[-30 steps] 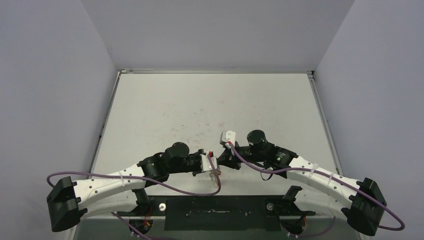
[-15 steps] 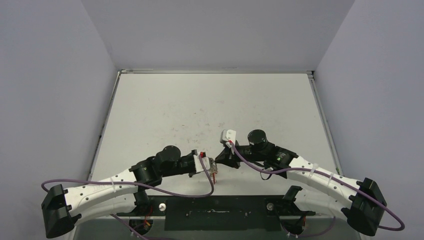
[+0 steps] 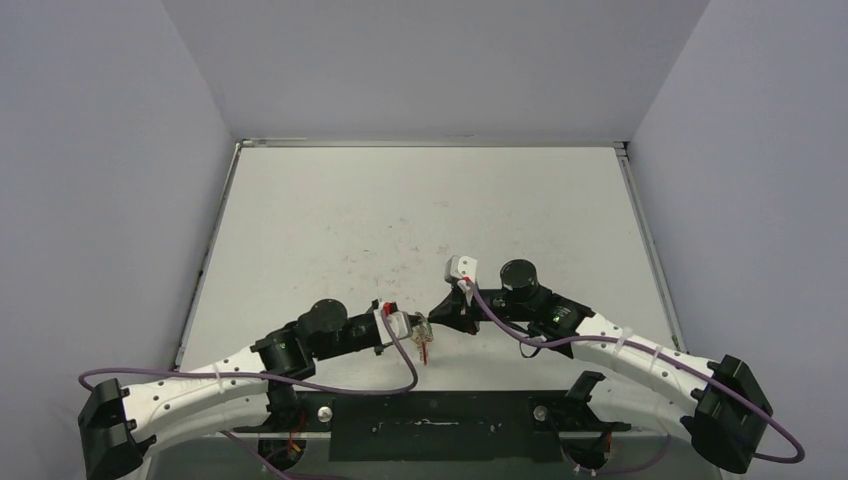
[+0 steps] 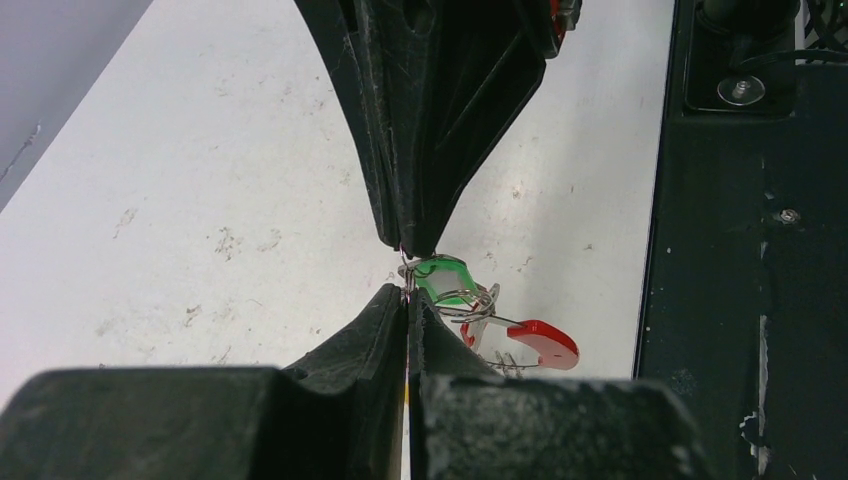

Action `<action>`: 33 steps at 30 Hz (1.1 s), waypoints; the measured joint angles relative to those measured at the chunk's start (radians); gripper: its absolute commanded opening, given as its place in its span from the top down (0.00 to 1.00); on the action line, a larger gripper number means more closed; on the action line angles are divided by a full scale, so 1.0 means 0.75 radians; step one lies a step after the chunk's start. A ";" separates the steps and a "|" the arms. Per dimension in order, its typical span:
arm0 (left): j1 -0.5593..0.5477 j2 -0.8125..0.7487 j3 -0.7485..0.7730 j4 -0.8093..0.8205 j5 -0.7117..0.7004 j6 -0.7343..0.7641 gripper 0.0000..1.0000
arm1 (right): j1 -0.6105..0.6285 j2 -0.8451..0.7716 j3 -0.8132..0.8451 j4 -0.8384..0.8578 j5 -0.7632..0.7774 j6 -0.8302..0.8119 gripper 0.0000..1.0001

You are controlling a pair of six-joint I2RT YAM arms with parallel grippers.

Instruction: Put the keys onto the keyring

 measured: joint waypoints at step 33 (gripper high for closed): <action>0.000 -0.182 -0.192 0.325 -0.062 -0.152 1.00 | -0.016 0.056 -0.226 0.594 -0.026 0.231 0.69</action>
